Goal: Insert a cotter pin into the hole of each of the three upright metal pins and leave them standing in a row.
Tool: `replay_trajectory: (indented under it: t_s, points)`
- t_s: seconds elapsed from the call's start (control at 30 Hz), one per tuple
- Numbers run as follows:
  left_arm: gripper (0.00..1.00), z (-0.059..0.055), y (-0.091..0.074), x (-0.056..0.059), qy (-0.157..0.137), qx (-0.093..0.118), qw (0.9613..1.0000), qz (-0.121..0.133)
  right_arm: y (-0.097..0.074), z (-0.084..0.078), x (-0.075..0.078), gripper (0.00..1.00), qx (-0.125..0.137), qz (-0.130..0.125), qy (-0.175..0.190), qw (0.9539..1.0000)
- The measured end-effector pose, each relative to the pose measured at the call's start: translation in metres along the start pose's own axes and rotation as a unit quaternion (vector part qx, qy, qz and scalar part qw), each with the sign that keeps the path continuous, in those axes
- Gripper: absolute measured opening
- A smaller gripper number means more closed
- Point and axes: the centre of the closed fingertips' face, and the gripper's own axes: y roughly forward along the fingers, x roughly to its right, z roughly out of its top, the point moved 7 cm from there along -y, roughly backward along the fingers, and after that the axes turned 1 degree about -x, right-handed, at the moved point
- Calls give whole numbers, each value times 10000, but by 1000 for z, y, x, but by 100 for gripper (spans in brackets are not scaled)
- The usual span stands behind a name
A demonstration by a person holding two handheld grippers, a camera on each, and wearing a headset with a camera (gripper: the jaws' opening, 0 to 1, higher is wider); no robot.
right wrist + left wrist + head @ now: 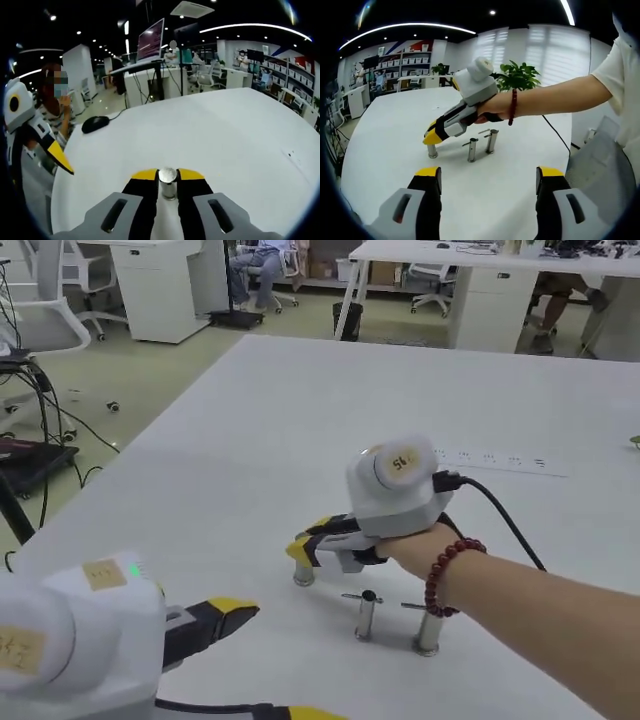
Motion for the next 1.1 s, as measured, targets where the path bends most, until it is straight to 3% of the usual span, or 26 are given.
replay_trajectory:
  t_s: [0.6, 1.1]
  points:
    - [75, 0, -6, -2, 12, 55, 10000, 76, -4, 4, -9, 13, -106, -175, -194, 9996]
    - [75, 6, -13, 0, 74, 184, 9996, 187, -30, 18, -49, 13, -70, 151, -389, 9991]
